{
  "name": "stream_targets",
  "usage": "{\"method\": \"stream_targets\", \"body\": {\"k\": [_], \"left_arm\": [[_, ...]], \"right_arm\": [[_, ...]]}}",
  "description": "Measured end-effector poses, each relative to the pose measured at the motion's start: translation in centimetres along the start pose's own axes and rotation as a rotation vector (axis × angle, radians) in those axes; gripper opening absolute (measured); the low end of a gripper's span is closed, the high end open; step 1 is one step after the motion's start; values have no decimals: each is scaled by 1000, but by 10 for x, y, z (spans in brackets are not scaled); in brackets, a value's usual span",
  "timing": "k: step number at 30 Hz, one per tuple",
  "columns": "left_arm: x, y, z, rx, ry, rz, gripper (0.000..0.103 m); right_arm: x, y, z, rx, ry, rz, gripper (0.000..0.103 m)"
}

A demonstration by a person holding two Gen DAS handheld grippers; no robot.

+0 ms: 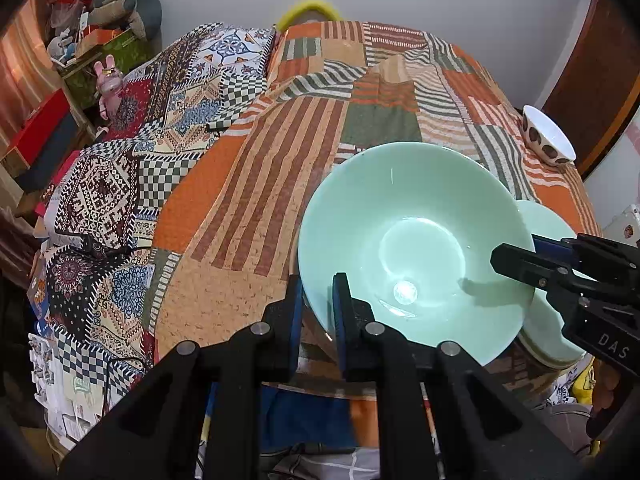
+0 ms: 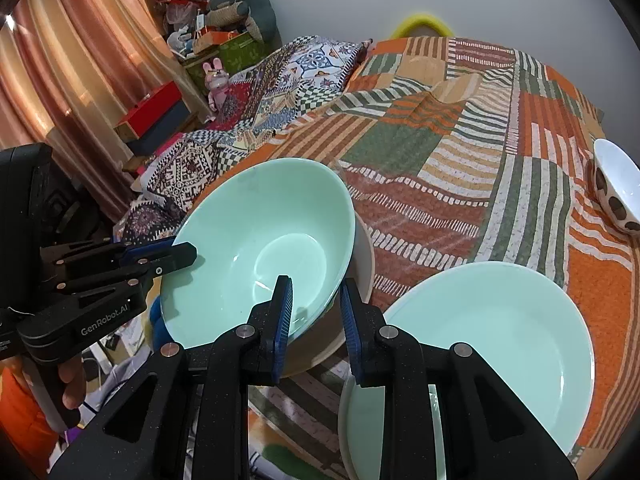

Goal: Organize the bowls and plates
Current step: 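Lift the pale green bowl with the right gripper toward the pink bowl, then lower the pale green bowl into the pink bowl and open the right gripper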

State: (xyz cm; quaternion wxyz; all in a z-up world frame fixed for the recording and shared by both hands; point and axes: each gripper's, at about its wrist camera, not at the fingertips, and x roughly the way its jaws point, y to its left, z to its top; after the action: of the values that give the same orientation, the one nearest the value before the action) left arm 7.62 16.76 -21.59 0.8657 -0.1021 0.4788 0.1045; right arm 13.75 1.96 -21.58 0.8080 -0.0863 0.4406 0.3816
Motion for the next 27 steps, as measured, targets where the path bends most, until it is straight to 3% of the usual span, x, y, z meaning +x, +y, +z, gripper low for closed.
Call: {"method": "stream_targets", "body": {"k": [11, 27], "left_arm": [[16, 3, -5, -9, 47, 5, 13], [17, 0, -2, -18, 45, -14, 14]], "right_arm": [[11, 1, -6, -3, 42, -3, 22], [16, 5, -3, -8, 56, -12, 28]]}}
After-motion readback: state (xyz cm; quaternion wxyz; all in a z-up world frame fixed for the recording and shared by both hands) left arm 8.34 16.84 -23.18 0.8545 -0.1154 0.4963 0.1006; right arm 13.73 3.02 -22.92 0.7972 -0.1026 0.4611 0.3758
